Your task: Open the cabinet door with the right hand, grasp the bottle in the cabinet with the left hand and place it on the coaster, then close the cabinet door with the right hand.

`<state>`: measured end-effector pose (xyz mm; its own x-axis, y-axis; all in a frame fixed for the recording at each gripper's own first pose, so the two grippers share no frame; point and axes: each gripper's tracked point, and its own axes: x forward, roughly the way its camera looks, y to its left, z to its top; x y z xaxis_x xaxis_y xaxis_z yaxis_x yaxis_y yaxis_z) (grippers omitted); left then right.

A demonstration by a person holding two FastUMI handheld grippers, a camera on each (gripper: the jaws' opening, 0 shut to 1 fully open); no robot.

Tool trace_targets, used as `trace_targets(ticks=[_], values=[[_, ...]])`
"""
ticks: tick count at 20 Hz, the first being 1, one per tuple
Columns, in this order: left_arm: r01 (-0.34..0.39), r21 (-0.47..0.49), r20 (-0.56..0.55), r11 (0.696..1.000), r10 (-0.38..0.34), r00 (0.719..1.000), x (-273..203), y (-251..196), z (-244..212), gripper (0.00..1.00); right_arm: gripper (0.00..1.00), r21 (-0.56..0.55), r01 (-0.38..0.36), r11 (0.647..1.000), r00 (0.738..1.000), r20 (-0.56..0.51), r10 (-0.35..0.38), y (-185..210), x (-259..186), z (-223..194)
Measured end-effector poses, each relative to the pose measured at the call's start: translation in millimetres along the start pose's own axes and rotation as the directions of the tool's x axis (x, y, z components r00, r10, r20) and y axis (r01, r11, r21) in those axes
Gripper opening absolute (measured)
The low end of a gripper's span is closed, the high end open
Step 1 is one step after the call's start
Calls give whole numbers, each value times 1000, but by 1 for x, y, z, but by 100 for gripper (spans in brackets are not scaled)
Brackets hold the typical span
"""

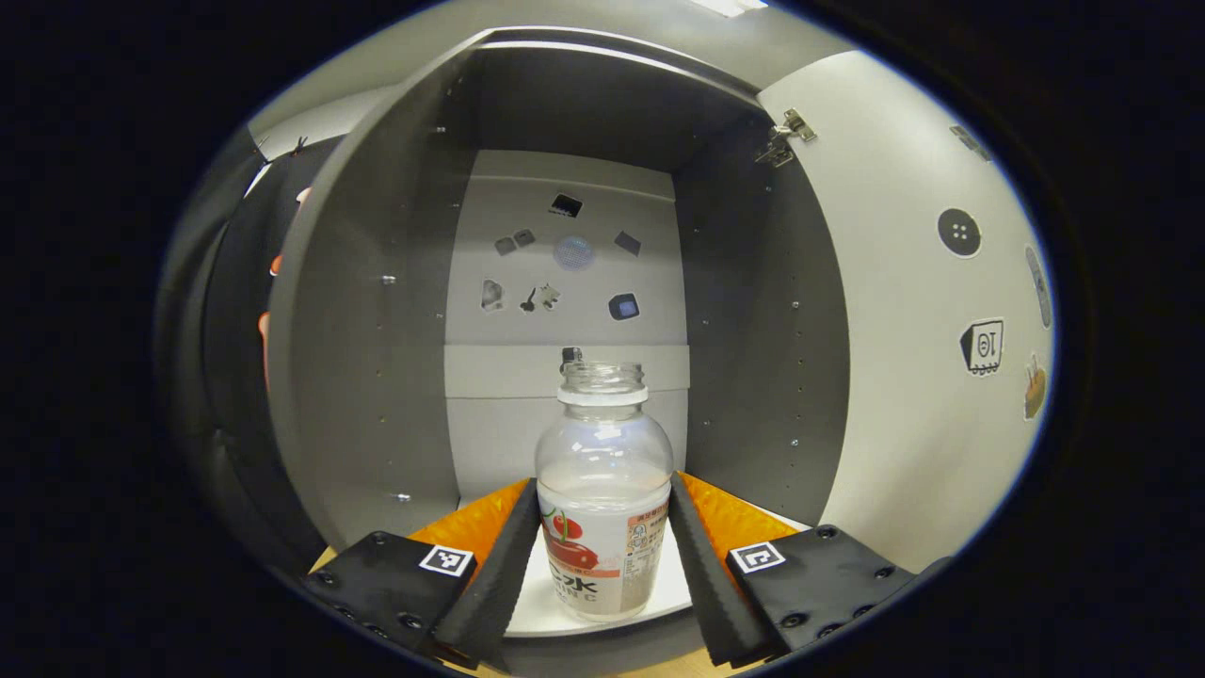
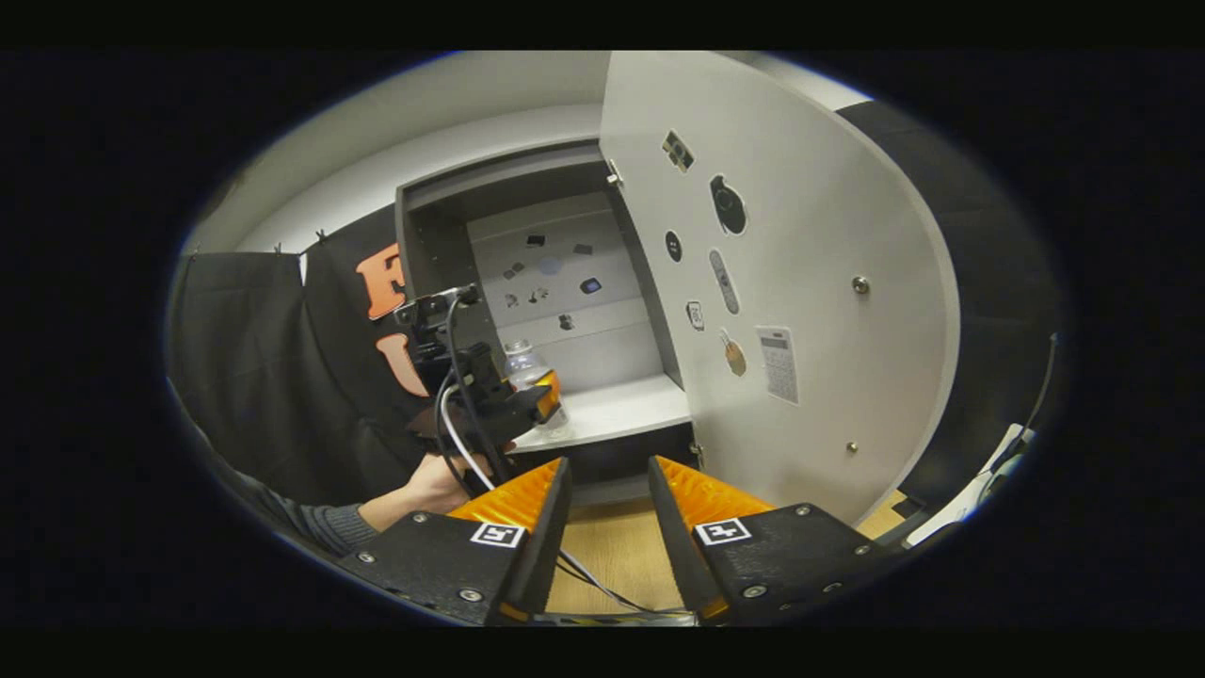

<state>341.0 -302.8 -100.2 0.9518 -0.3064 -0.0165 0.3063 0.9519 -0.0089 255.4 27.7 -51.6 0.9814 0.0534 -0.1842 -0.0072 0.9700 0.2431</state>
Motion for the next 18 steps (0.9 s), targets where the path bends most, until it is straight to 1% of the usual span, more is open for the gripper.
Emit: trace_targets(ticks=[1,4,5,6,8,12,15,16,18], values=[[-11,-3,-5,1000,11,1000,-14,4,-2,85,52,2,-8,1000,1000,-2,8,1,-2,-2],[-30,-6,-19,1000,30,999,-52,13,-15,84,53,-3,-34,999,999,-33,34,4,-10,-9],[-46,0,-15,999,46,999,-65,20,-18,85,58,-14,-38,999,999,-35,38,3,-12,-9],[-62,4,-14,998,62,998,-78,27,-22,85,54,-23,-44,999,998,-38,44,2,-12,-9],[-80,15,-26,997,81,996,-100,35,-35,84,54,-19,-66,998,996,-55,65,6,-13,-12],[-118,29,-64,993,120,991,-139,48,-68,84,58,-4,-101,995,991,-94,100,13,-19,-20],[-133,20,-88,991,134,987,-169,52,-96,84,58,-40,-101,994,988,-118,95,7,-23,-24],[-131,10,-89,991,131,987,-177,53,-105,84,58,-41,-106,994,987,-126,100,7,-24,-26],[-145,30,-95,989,147,985,-194,60,-124,84,58,-26,-116,993,983,-144,111,10,-25,-29]])
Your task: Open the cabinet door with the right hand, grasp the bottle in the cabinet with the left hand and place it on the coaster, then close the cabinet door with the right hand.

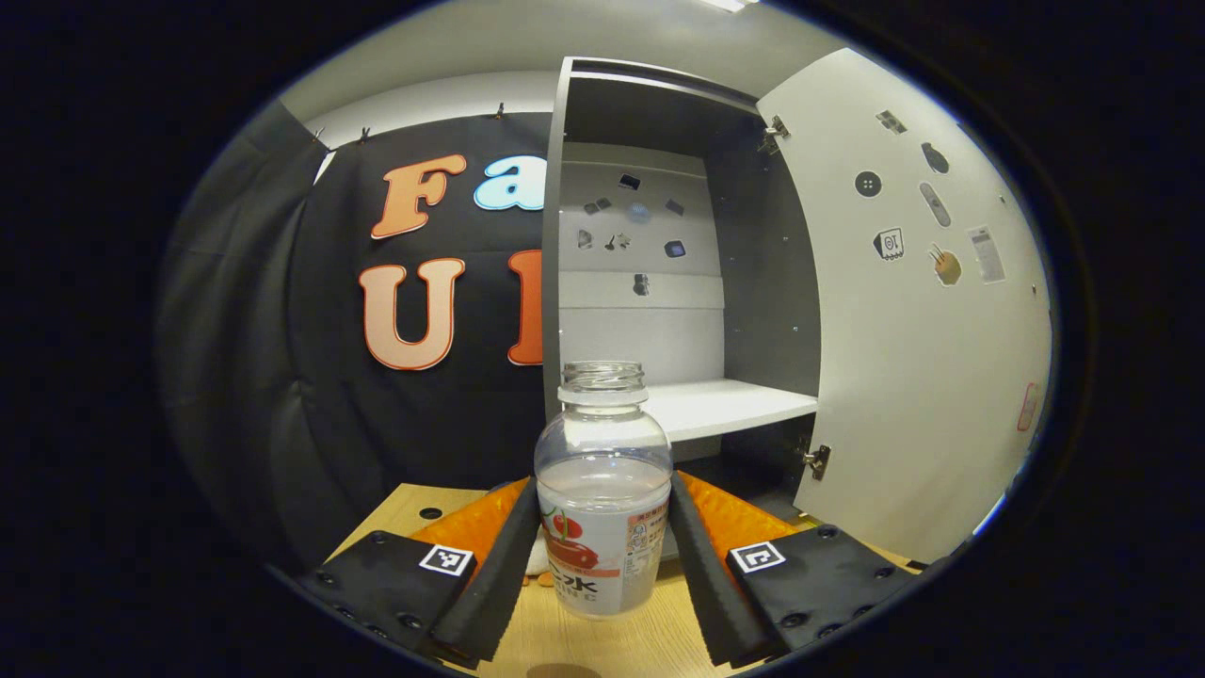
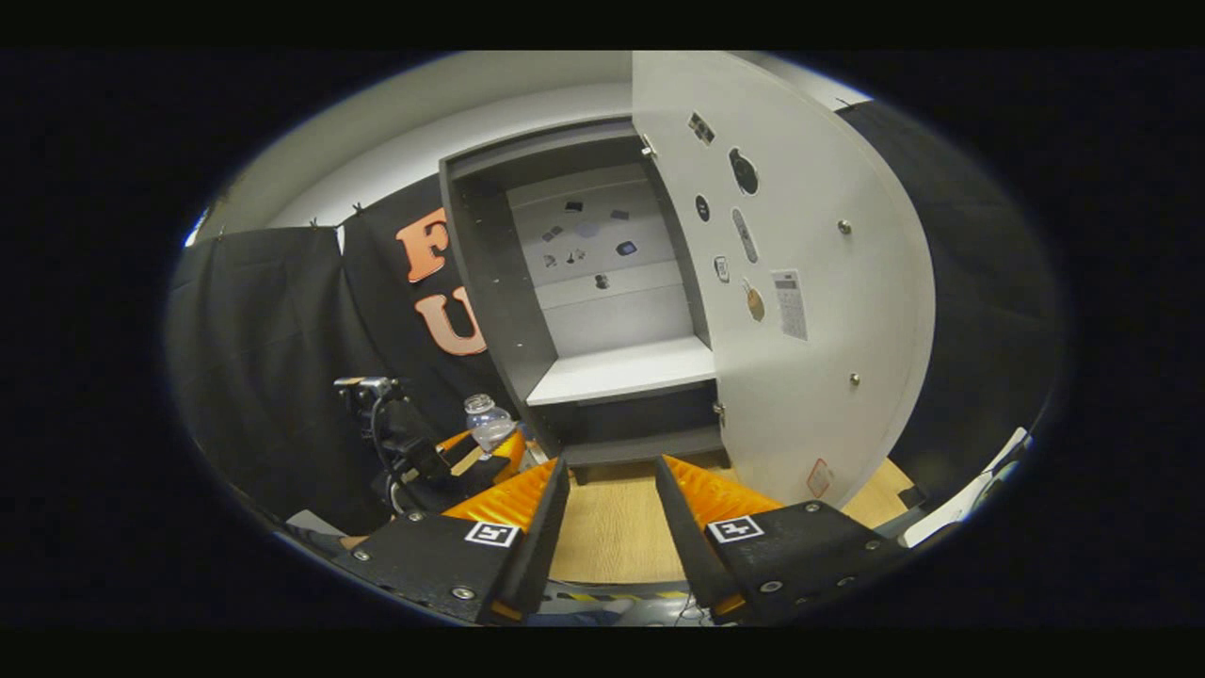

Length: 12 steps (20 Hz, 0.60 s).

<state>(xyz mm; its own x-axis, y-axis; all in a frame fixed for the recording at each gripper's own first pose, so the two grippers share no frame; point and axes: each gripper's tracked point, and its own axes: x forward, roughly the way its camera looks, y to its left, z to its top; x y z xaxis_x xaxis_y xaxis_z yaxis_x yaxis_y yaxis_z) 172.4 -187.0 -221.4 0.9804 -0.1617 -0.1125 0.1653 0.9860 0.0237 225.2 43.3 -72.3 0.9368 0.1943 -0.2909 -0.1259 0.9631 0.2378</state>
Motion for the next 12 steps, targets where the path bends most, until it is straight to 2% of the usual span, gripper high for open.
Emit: trace_targets(ticks=[4,6,8,12], values=[[-11,37,-29,999,12,999,-23,10,-41,84,59,15,-39,999,998,-55,39,7,-5,-10],[-56,57,-45,997,59,997,-33,24,-65,84,59,10,-39,999,996,-75,40,7,-7,-14],[-78,43,-67,996,81,994,-40,29,-90,84,59,10,-45,999,994,-99,45,8,-8,-19],[-77,19,-127,997,79,989,-50,26,-132,84,59,12,-60,998,984,-168,61,11,-14,-31]])
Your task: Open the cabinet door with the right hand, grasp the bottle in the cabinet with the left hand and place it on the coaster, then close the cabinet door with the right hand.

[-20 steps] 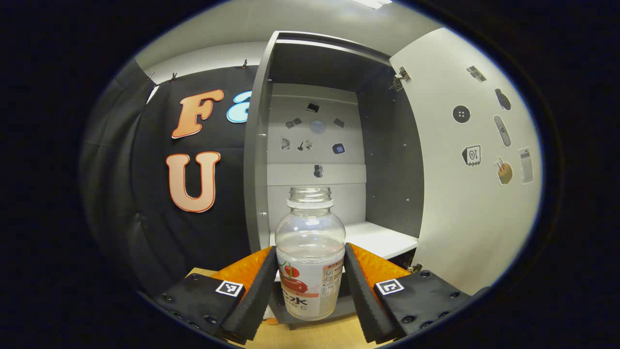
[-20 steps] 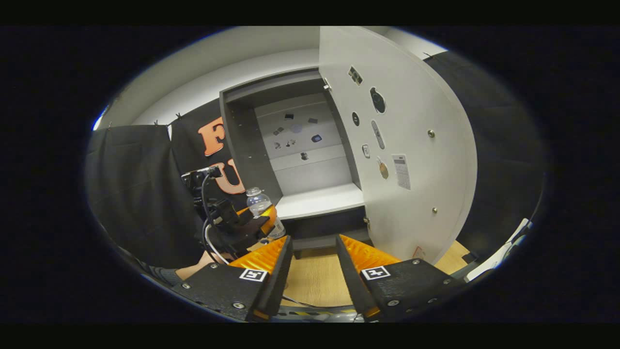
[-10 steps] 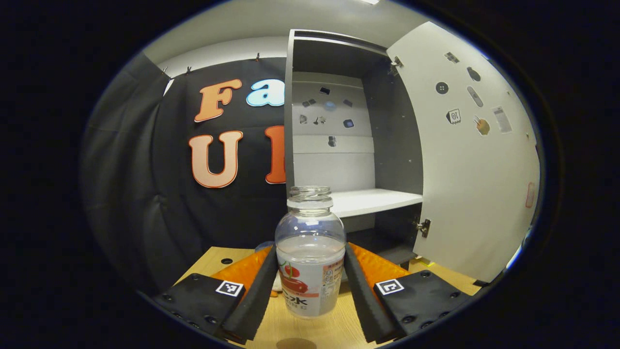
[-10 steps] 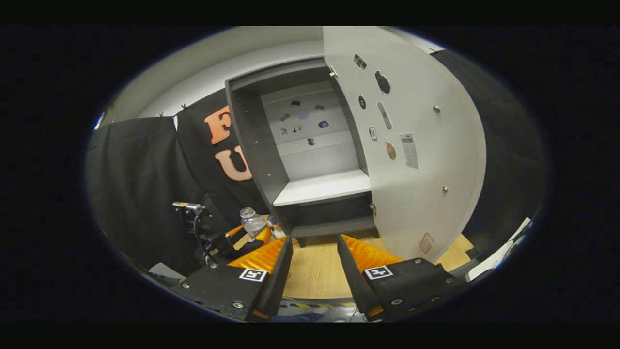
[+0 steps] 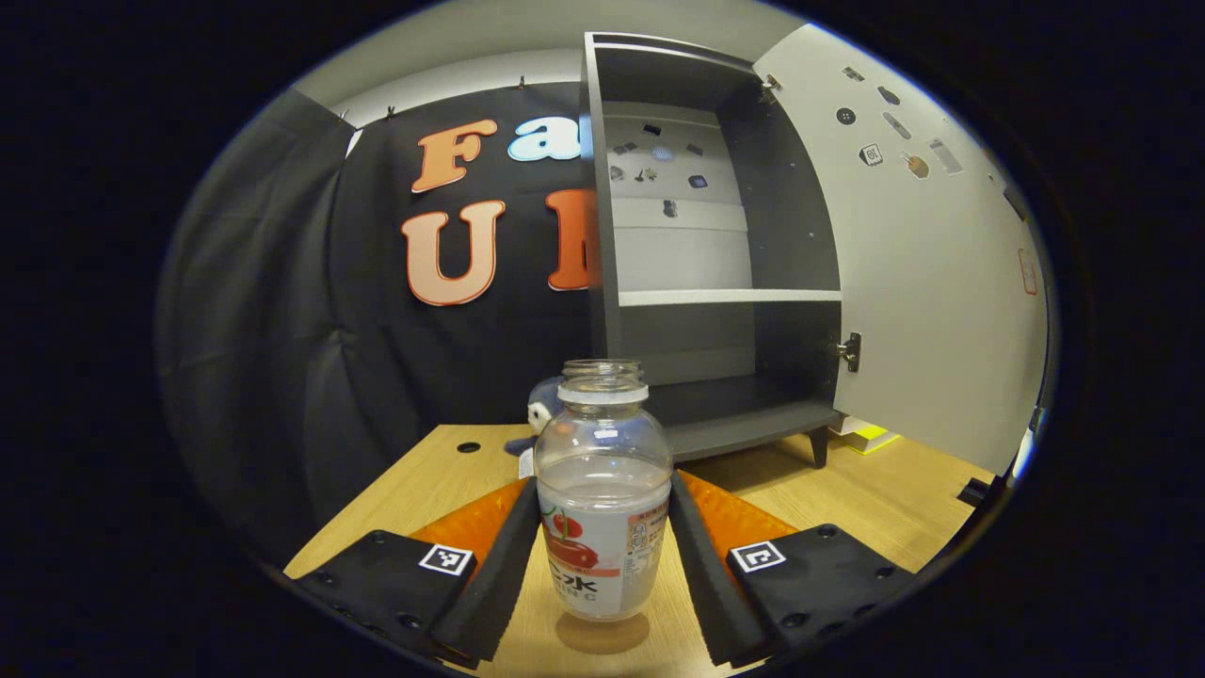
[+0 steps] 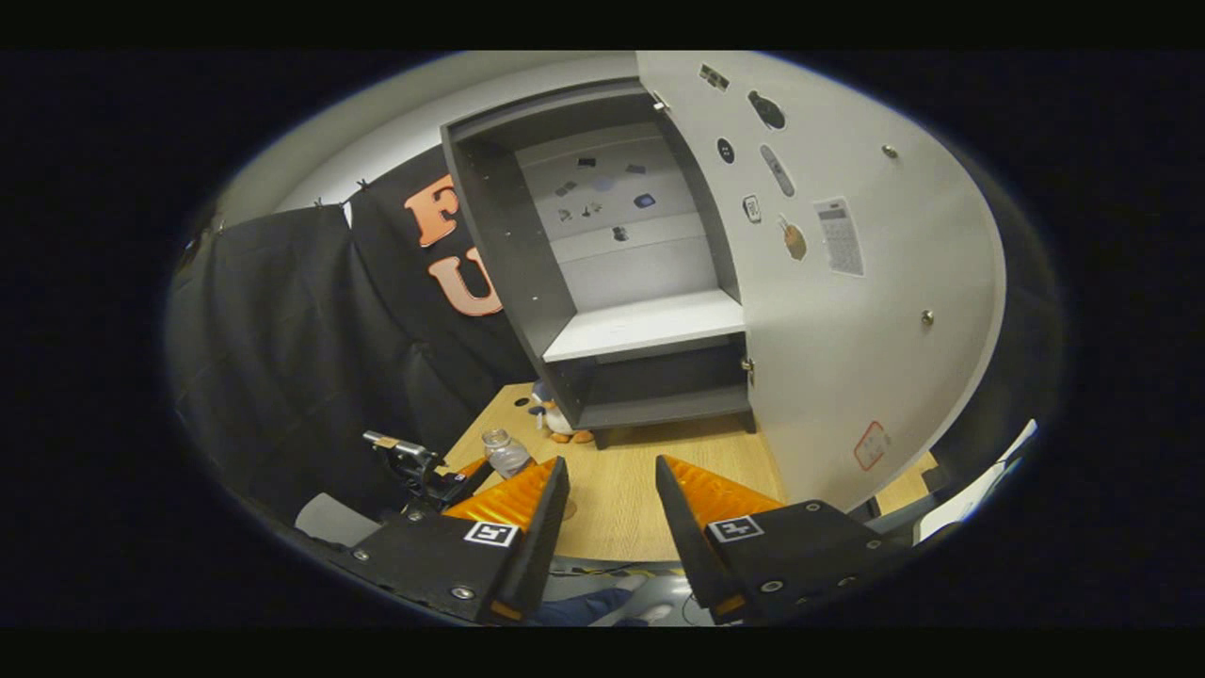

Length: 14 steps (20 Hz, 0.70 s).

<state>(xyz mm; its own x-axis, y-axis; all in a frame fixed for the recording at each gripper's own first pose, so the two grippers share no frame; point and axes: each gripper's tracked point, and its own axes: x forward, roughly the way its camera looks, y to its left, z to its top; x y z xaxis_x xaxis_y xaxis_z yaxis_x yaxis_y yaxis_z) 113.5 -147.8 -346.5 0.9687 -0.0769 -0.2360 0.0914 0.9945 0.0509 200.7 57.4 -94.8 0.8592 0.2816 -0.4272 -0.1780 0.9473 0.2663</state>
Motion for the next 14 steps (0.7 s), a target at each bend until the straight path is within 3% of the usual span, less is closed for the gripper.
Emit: trace_targets(ticks=[5,14], values=[[21,7,7,1000,-21,1000,1,-8,-23,84,59,-8,-12,1000,997,-70,12,1,-3,-12],[-21,-22,-84,1000,19,996,12,4,-74,84,59,21,-11,1000,990,-143,14,2,-7,-25]])
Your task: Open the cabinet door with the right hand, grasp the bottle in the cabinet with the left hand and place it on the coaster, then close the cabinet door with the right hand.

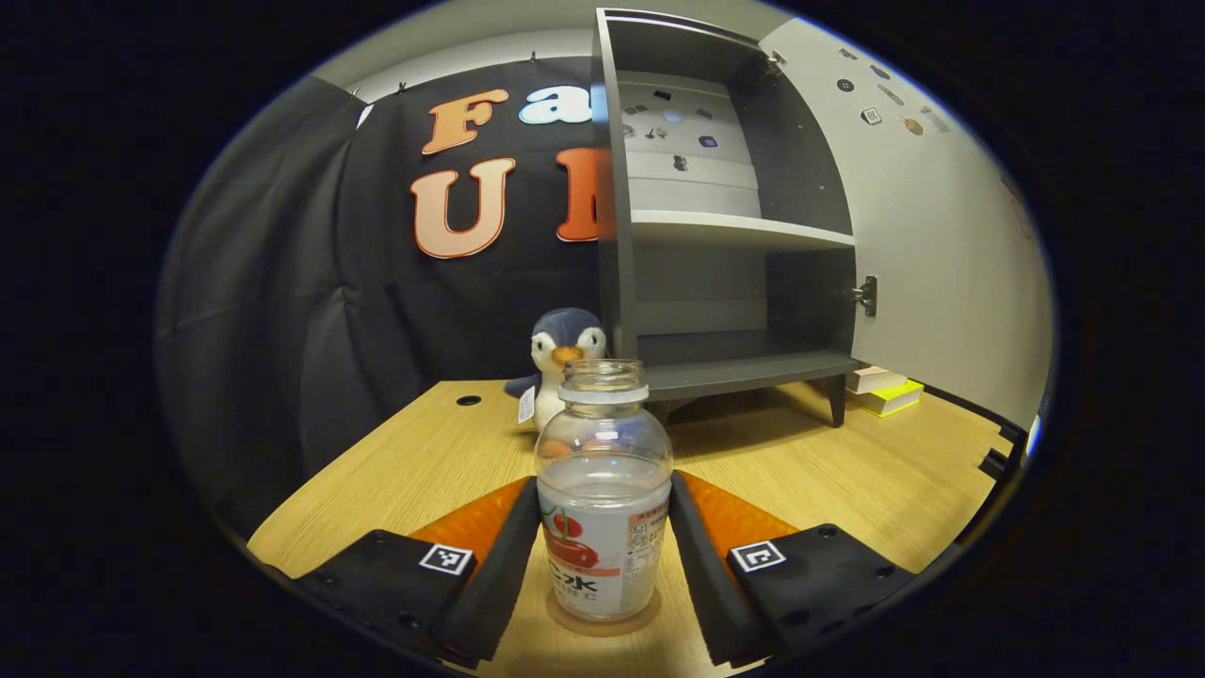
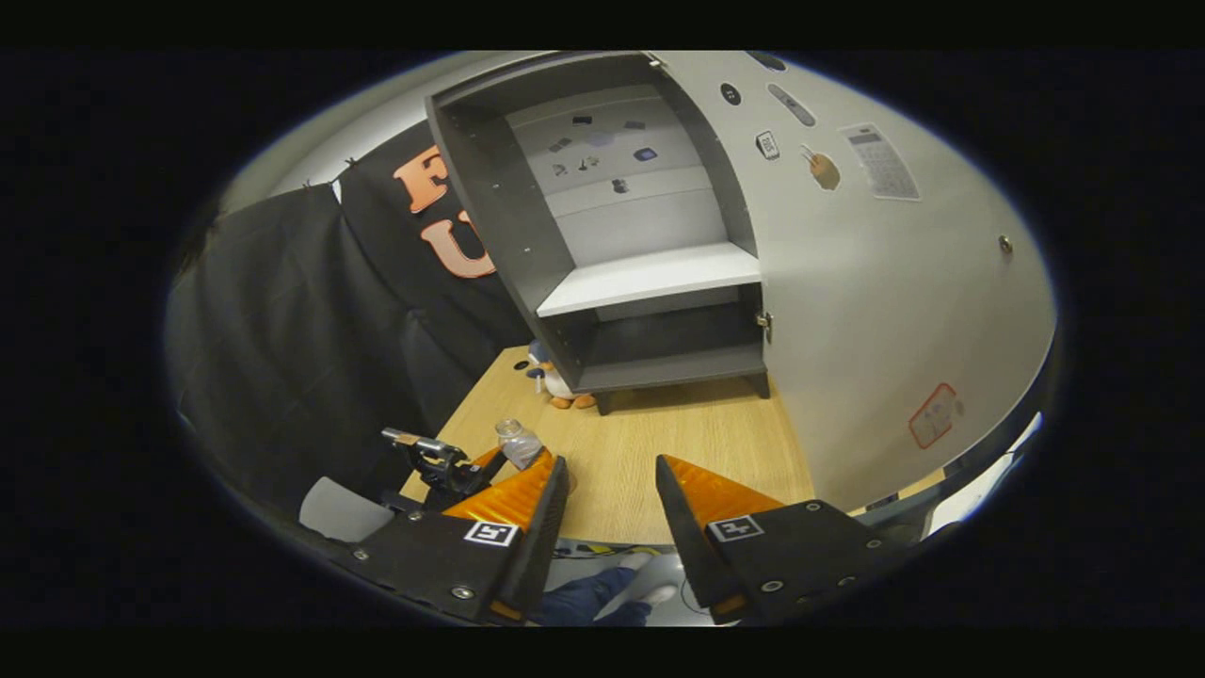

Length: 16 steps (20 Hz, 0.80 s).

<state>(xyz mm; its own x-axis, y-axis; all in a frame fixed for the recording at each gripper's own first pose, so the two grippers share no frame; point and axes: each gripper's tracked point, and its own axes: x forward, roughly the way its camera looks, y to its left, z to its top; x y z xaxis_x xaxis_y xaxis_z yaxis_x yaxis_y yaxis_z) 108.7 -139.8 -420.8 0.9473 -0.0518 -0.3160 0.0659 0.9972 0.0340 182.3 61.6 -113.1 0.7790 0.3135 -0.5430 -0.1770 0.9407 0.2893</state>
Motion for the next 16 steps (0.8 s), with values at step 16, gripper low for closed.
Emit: trace_targets(ticks=[16], values=[[-27,24,15,999,27,1000,-7,1,13,93,59,8,-11,1000,1000,-12,11,3,-6,-2]])
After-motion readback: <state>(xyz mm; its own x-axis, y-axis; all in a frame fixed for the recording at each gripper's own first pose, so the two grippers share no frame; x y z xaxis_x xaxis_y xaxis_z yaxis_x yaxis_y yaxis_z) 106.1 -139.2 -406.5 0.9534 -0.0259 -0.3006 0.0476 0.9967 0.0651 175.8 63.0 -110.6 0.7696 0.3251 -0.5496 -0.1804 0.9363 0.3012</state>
